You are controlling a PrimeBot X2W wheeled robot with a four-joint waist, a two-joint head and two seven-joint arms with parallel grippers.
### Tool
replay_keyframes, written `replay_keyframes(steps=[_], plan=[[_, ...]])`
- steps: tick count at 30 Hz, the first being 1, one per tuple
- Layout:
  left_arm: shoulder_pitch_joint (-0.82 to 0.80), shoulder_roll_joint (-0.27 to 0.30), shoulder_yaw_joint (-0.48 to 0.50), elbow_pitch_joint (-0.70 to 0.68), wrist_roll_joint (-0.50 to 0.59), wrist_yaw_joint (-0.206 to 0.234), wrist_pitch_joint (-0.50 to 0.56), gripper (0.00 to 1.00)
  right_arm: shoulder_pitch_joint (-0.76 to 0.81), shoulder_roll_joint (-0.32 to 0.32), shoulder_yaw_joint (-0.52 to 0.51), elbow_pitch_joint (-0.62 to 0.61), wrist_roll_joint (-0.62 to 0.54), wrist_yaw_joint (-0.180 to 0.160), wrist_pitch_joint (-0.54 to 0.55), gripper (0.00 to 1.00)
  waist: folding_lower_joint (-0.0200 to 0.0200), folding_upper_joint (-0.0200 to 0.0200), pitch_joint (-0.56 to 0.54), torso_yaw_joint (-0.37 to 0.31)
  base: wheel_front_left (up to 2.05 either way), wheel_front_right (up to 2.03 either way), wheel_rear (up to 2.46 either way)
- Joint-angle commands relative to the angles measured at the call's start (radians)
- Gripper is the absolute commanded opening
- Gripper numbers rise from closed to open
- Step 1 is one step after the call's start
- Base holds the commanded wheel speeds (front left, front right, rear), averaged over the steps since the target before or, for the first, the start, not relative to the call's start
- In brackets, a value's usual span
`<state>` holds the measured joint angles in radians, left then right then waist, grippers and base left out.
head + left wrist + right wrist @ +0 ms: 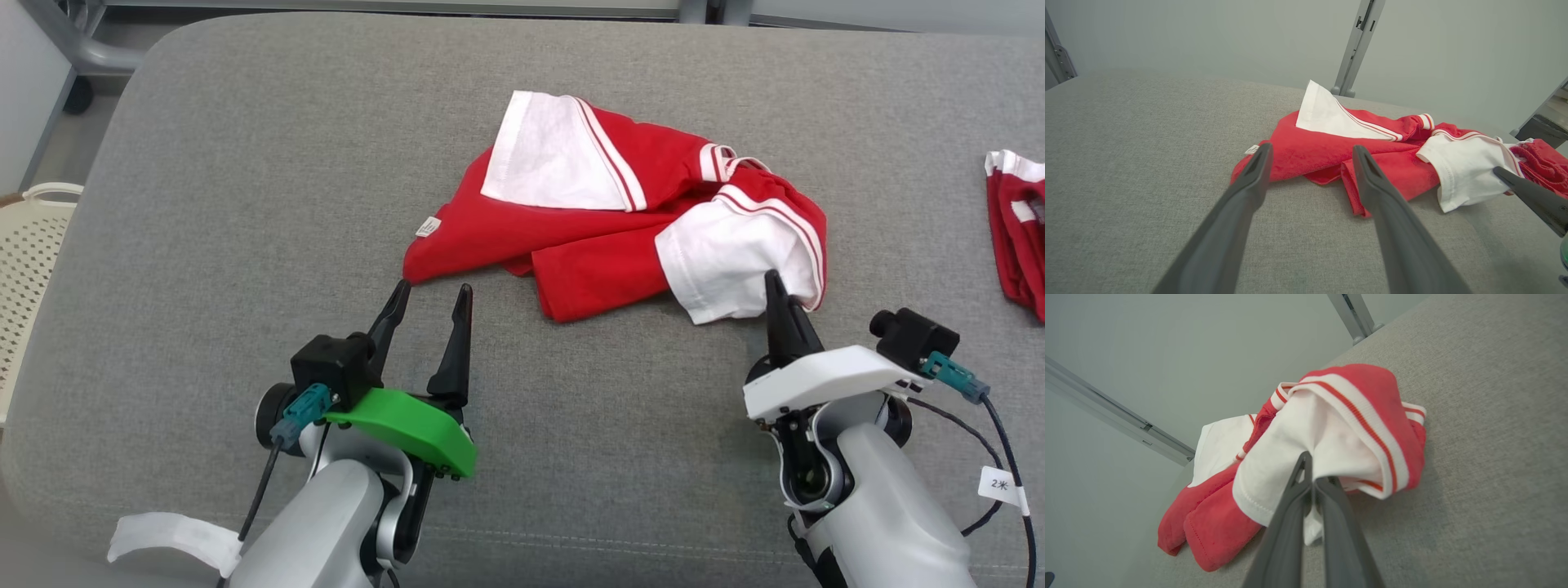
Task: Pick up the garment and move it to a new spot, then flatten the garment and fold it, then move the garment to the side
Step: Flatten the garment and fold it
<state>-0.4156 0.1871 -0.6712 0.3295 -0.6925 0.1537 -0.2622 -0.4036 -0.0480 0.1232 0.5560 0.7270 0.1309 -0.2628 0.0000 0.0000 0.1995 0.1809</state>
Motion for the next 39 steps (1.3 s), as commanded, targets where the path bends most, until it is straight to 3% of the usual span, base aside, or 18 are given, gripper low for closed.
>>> replay_keyframes(steps=[1, 4, 10, 11, 18, 26, 32, 39], plan=[[0.016, 0.006, 0.007, -0.002, 0.007, 0.002, -0.003, 1.0, 0.019, -0.005, 0.009, -0.006, -0.012, 0.0, -0.003, 0.0, 0.0, 0.0, -0.002, -0.01, 0.0, 0.0, 0.0], [0.021, 0.002, 0.011, 0.0, 0.01, -0.003, -0.003, 1.0, 0.034, -0.017, 0.045, -0.015, -0.021, 0.0, -0.004, 0.0, 0.0, 0.0, -0.005, -0.028, 0.0, 0.0, 0.0], [0.03, -0.008, 0.018, 0.004, 0.014, -0.011, -0.003, 1.0, 0.066, -0.105, 0.074, -0.082, 0.014, 0.0, 0.072, 0.0, 0.0, 0.0, -0.018, -0.064, 0.0, 0.0, 0.0], [0.036, -0.013, 0.02, 0.005, 0.015, -0.013, -0.003, 1.0, 0.087, -0.145, 0.065, -0.133, 0.041, 0.0, 0.129, 0.0, 0.0, 0.0, -0.023, -0.073, 0.0, 0.0, 0.0], [0.05, -0.025, 0.024, 0.01, 0.02, -0.021, -0.003, 1.0, 0.197, -0.267, -0.022, -0.369, 0.095, 0.0, 0.386, 0.0, 0.0, 0.0, -0.041, -0.088, 0.0, 0.0, 0.0], [0.051, -0.035, 0.017, 0.016, 0.023, -0.031, -0.003, 1.0, 0.271, -0.282, -0.172, -0.512, 0.024, 0.0, 0.645, 0.0, 0.0, 0.0, -0.045, -0.076, 0.0, 0.0, 0.0], [0.034, -0.046, 0.011, 0.023, 0.029, -0.039, -0.003, 1.0, 0.182, -0.237, -0.222, -0.43, -0.065, 0.0, 0.756, 0.0, 0.0, 0.0, -0.03, -0.059, 0.0, 0.0, 0.0], [0.007, -0.058, -0.001, 0.034, 0.038, -0.052, -0.002, 1.0, 0.021, -0.212, -0.203, -0.179, -0.189, 0.0, 0.699, 0.0, 0.0, 0.0, -0.002, -0.031, 0.0, 0.0, 0.0]])
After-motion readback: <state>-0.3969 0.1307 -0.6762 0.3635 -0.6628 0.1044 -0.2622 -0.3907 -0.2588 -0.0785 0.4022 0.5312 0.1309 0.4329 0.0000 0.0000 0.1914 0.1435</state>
